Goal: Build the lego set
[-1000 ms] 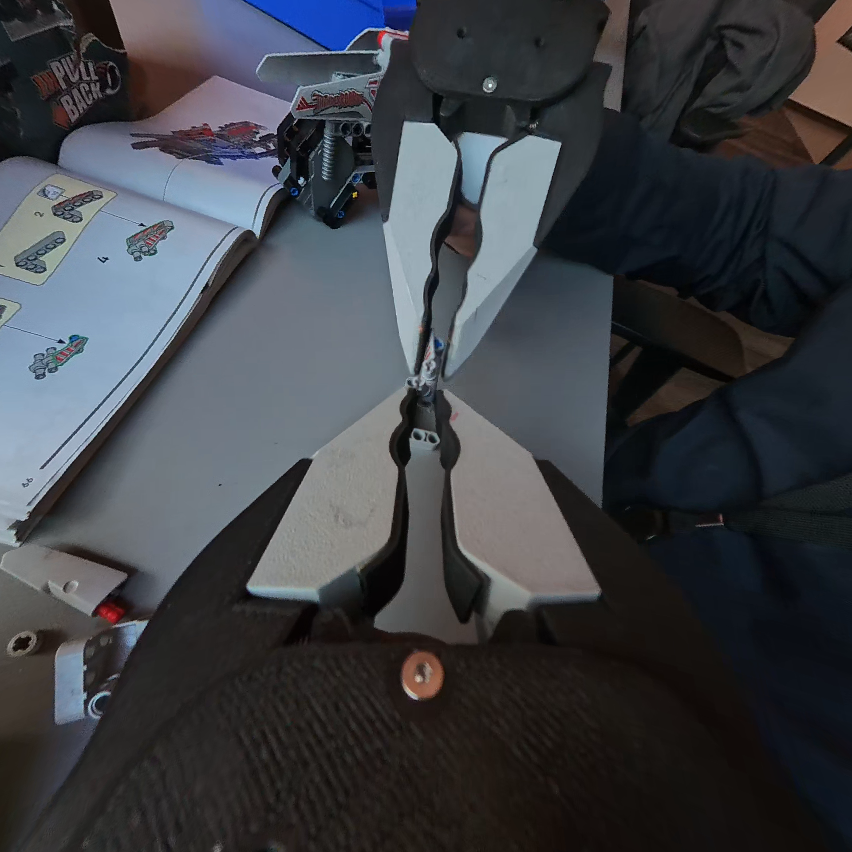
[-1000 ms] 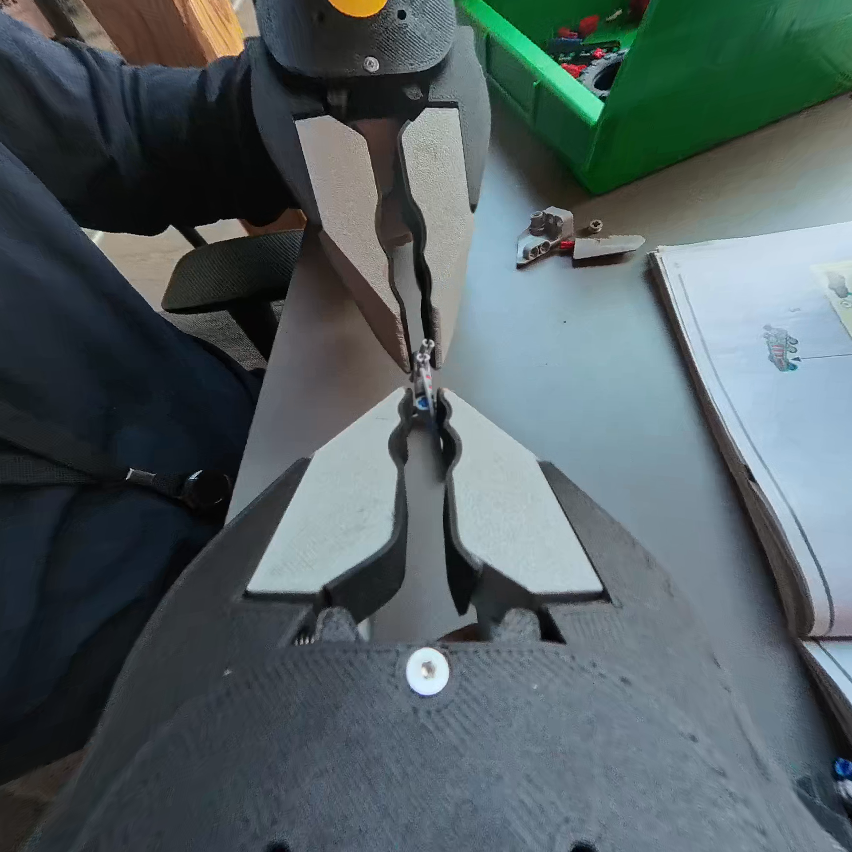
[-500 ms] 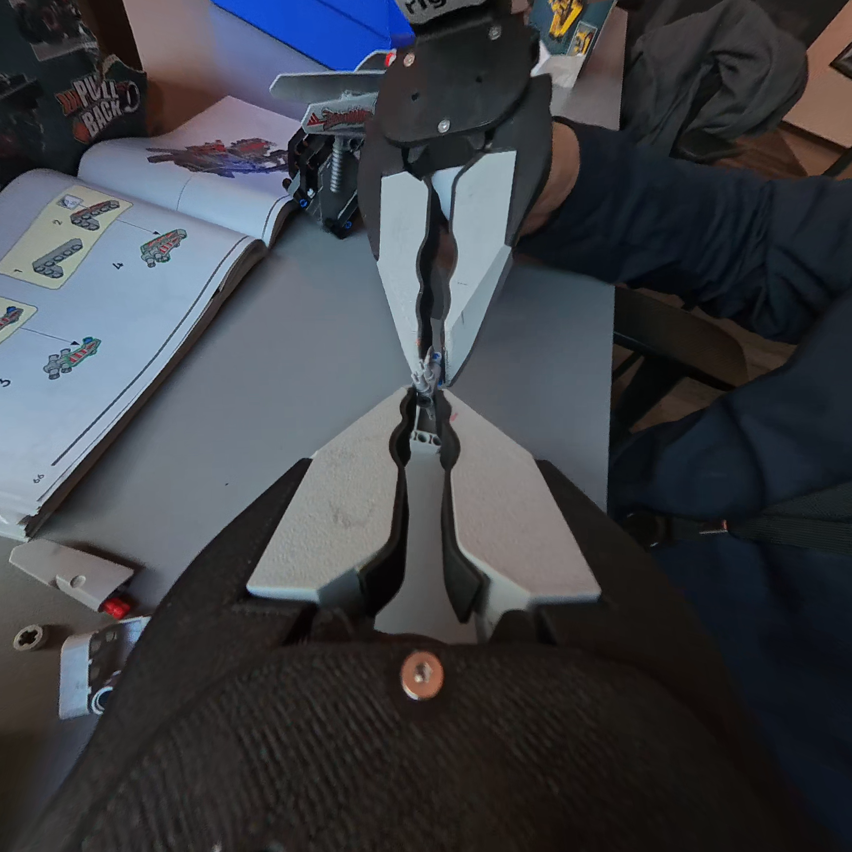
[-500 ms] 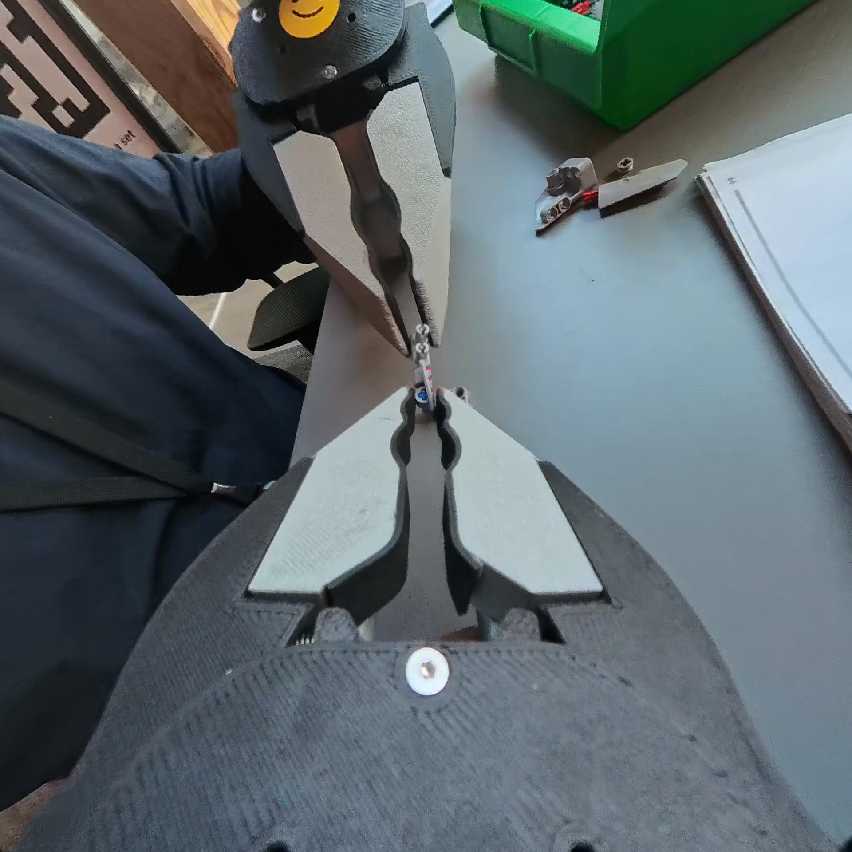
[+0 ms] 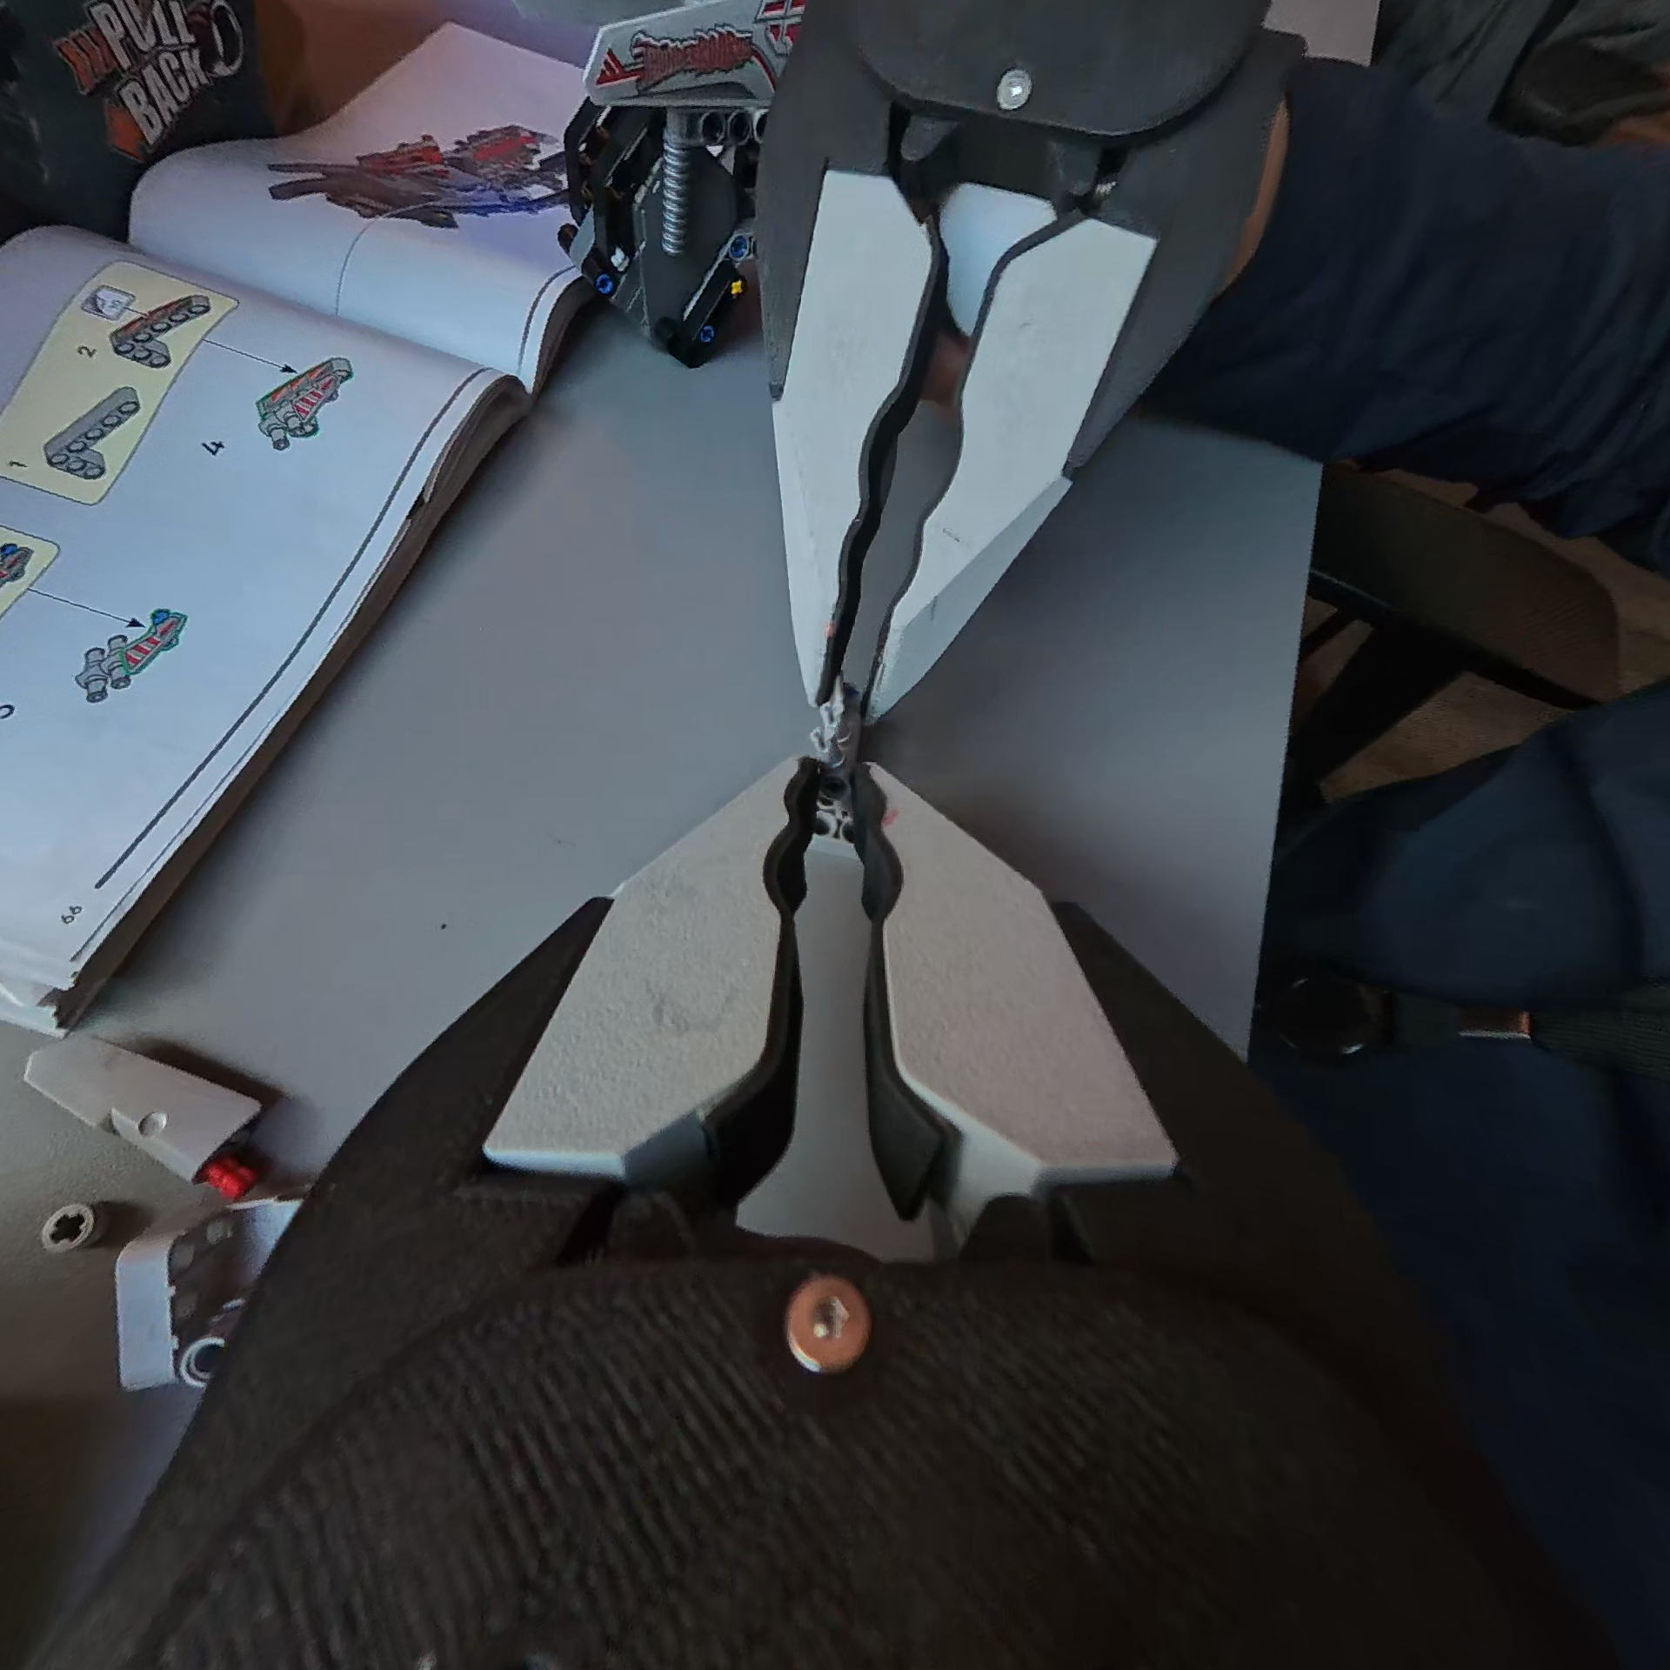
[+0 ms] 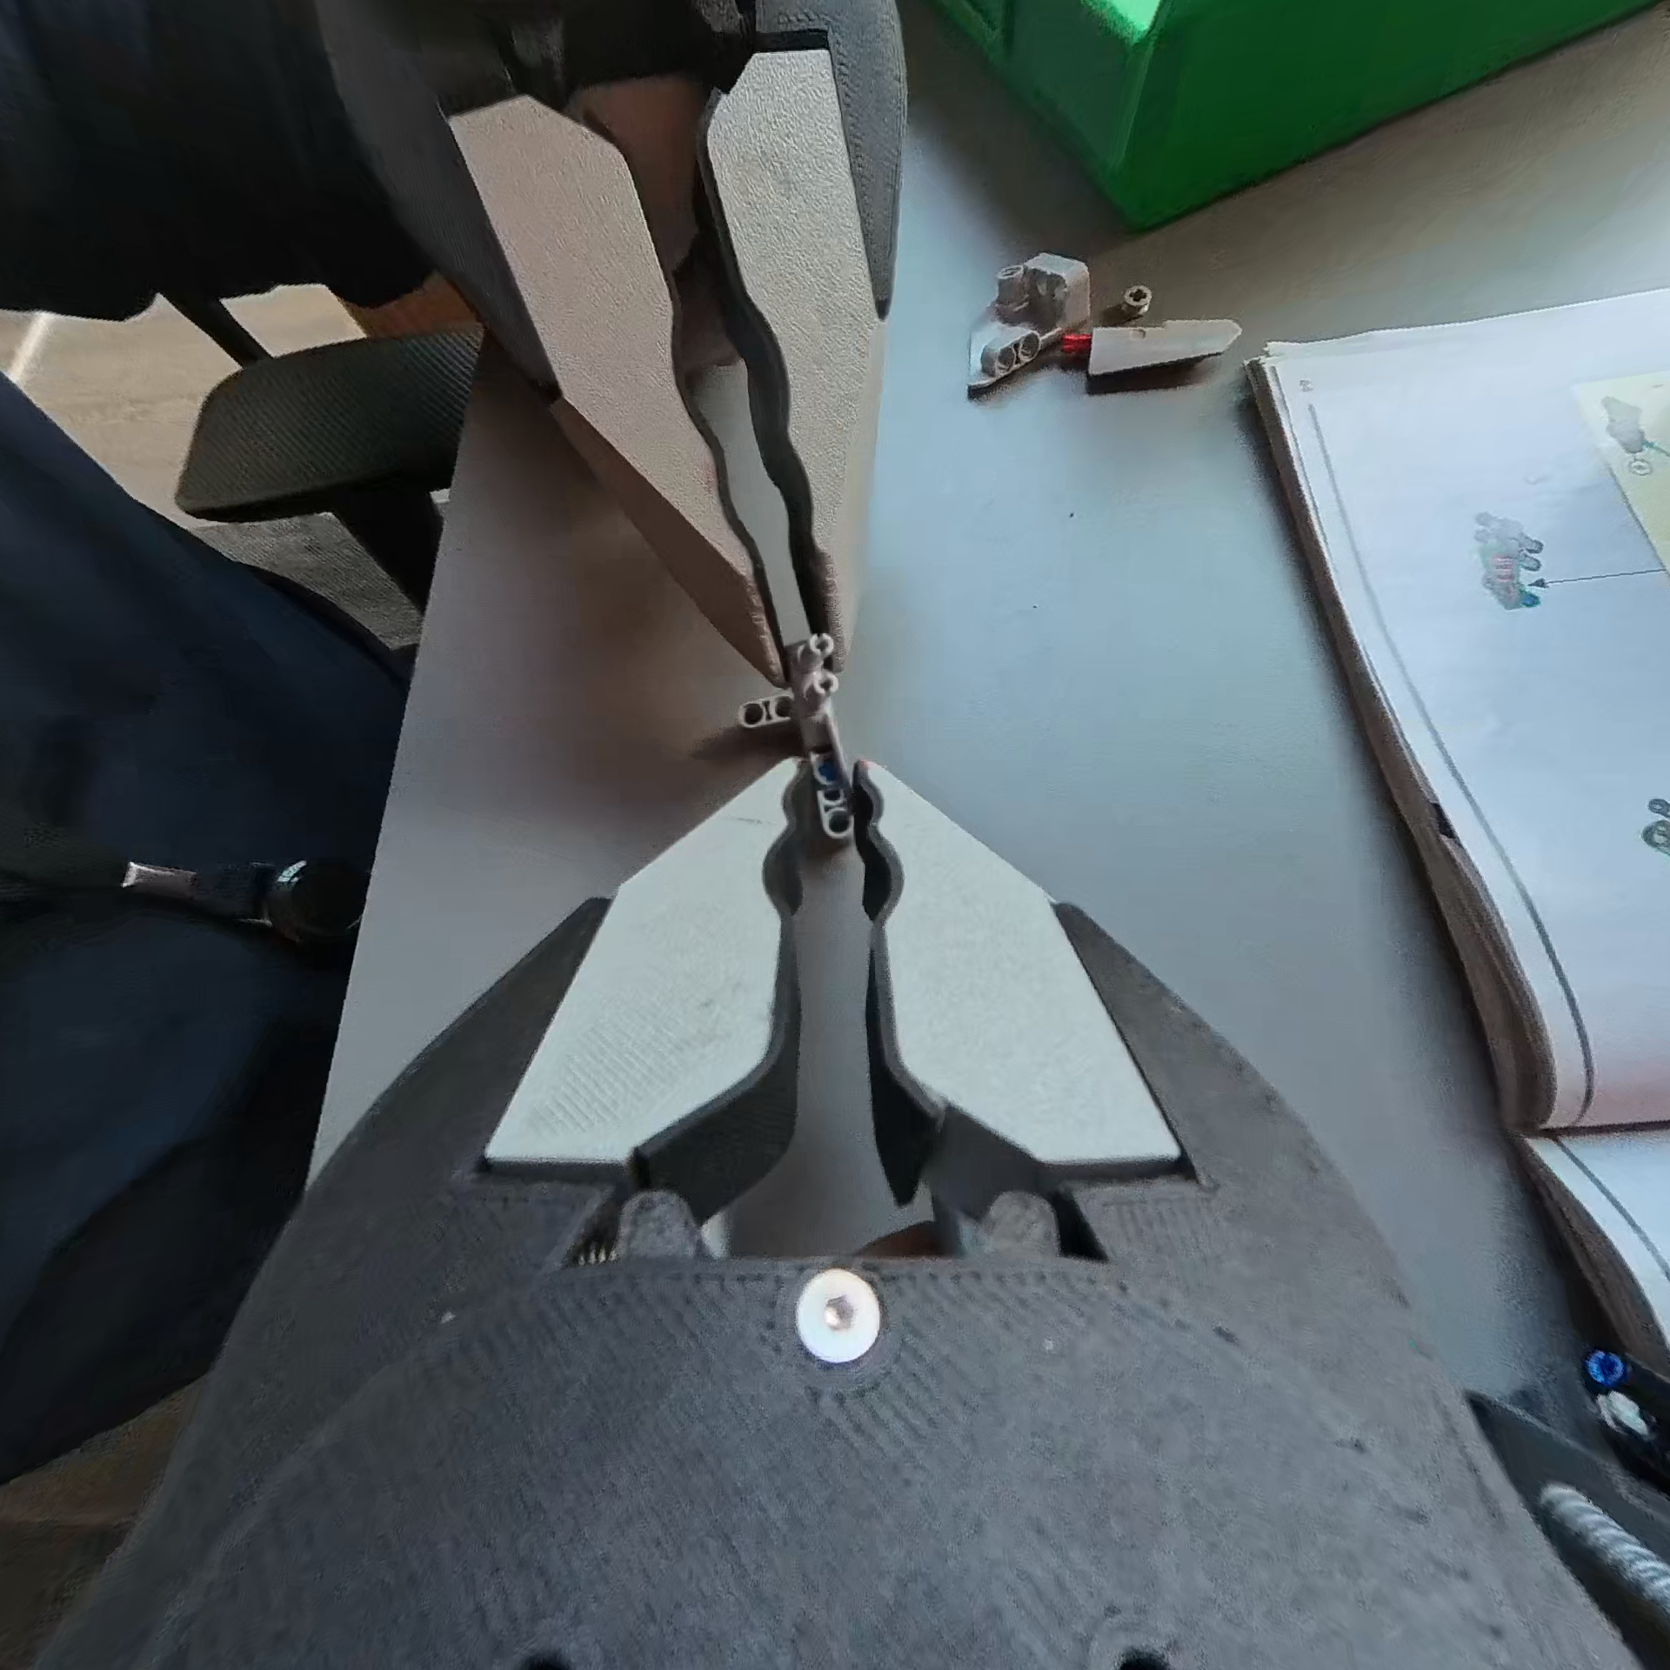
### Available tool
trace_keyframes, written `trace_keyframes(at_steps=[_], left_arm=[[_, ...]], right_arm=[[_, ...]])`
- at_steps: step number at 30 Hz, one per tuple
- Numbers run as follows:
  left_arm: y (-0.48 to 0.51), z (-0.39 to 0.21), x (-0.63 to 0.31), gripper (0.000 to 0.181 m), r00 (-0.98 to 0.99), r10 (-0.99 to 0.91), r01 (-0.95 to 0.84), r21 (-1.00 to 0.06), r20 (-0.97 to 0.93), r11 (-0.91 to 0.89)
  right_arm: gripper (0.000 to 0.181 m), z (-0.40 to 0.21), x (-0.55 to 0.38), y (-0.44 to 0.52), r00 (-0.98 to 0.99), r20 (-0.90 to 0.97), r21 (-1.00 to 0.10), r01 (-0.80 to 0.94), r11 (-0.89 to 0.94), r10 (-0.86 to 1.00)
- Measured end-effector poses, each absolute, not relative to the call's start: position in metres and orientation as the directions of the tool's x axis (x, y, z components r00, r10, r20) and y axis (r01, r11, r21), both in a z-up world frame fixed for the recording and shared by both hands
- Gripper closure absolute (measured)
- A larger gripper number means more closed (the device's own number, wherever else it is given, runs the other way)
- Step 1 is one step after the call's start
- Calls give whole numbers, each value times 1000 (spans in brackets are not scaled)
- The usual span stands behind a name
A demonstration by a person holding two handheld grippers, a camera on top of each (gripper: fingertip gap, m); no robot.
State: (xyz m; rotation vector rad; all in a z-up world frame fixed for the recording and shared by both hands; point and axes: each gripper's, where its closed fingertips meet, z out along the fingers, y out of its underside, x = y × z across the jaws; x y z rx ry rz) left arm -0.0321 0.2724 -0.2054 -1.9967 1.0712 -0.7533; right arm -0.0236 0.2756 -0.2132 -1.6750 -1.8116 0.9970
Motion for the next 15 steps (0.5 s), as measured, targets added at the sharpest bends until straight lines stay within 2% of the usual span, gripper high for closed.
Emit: trace_keyframes(at_steps=[8,15], left_arm=[[274,-212,-33,175,496,-860,-471,-796,116,-380],[275,-215,-35,175,499,-861,-493,-785,98,-375]], right_arm=[[177,-213,-24,276,-148,7,-753,650,103,989],[177,-215,-24,277,-153,50,-736,663,140,987]])
